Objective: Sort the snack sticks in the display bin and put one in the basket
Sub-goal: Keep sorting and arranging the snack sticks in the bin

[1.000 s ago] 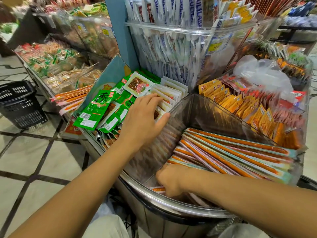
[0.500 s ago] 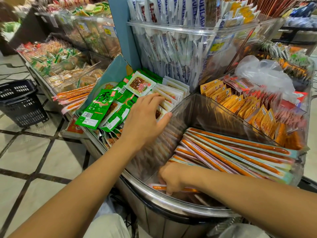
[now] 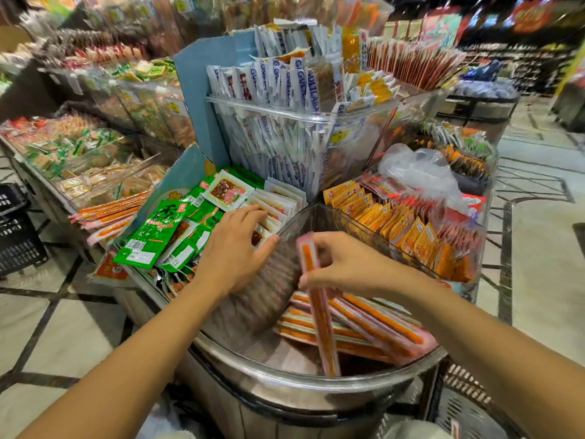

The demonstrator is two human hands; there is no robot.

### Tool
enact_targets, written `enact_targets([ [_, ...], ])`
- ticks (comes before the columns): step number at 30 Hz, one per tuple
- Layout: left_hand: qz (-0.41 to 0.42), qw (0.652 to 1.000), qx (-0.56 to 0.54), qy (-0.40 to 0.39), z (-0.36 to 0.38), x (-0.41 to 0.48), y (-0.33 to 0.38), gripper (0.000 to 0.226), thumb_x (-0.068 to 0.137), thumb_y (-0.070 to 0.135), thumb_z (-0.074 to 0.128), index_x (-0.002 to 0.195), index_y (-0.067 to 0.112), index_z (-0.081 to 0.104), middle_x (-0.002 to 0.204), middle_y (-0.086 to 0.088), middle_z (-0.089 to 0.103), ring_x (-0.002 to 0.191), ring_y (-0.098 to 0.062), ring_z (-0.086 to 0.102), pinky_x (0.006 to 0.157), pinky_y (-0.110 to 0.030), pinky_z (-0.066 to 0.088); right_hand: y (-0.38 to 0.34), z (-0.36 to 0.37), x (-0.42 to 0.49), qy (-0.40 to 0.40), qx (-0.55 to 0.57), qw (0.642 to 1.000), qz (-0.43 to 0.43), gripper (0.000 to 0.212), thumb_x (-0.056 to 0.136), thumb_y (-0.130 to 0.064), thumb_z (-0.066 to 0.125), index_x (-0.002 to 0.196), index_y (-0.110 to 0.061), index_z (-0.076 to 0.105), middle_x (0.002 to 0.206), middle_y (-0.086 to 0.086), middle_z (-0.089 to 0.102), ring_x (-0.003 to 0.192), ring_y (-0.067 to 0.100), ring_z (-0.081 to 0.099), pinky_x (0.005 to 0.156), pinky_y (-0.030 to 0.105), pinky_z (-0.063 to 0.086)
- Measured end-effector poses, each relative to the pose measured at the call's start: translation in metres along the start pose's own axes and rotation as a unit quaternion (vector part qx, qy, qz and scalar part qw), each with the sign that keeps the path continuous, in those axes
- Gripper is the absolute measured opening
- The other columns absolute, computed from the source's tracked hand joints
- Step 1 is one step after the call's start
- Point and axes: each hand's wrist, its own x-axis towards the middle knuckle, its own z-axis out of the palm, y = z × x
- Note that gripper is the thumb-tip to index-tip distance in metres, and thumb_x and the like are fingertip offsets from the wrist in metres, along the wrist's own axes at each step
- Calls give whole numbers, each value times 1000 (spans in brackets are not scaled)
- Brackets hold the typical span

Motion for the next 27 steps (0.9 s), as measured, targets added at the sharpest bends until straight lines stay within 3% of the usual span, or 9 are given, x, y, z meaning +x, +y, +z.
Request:
enact_targets([
  [4,15,999,28,9,-2,-2,3,46,94,42,65,130,13,63,138,-2,59,128,-23,52,107,-40,43,-19,-37,-29,96,66,993,-20,24,105,-29,52,87,-14,54,80,10,76,57,25,67,55,40,50],
  [9,116,982,116,94,-13,-8,22,29,96,37,57,105,13,70,114,-4,67,101,-27,64,84,-39,49,-36,-57,-55,179,97,978,-47,43,109,-31,37,90,1,57,79,12,76,53,31,64,49,34,51],
  [12,125,991,13,50,-19,-28,54,40,96,49,48,108,16,69,108,1,70,101,-18,64,85,-37,52,-45,-65,-67,209,130,967,-70,37,110,-24,37,88,-6,62,79,16,75,48,29,61,44,29,49],
  [14,85,989,-112,-49,-23,-46,78,46,93,63,43,113,29,67,105,16,70,96,-2,63,83,-27,52,-48,-68,-71,225,154,959,-74,35,109,-20,38,91,-6,64,81,19,74,44,22,58,40,24,45],
  [16,58,969,-201,-135,-24,-61,95,40,91,67,49,110,36,67,99,23,70,91,3,65,77,-19,50,-50,-69,-73,240,166,953,-82,35,109,-21,40,94,-3,66,81,18,74,43,21,57,39,22,43],
  [19,35,948,-264,-171,-20,-72,103,7,90,37,73,96,37,69,88,27,70,83,3,66,71,-11,44,-51,-66,-73,253,189,944,-92,37,108,-25,42,93,-3,68,77,12,74,43,22,57,39,21,42],
  [23,17,946,-267,-183,-16,-78,98,22,88,23,77,72,31,65,66,21,63,63,3,57,62,-13,40,-44,-58,-70,273,196,939,-69,37,105,-32,49,96,-3,70,75,11,73,45,20,60,43,25,46],
  [25,14,946,-271,-177,-17,-78,98,23,89,22,76,71,29,64,66,20,62,63,2,56,62,-13,39,-37,-52,-67,284,192,937,-60,32,100,-31,59,97,0,66,72,15,65,47,18,61,46,32,48],
  [27,6,943,-289,-165,-20,-78,99,23,91,19,74,74,32,65,69,20,64,67,1,59,63,-13,41,-29,-42,-66,263,175,947,-52,17,94,-20,70,93,-4,66,71,14,63,50,14,62,46,28,46],
])
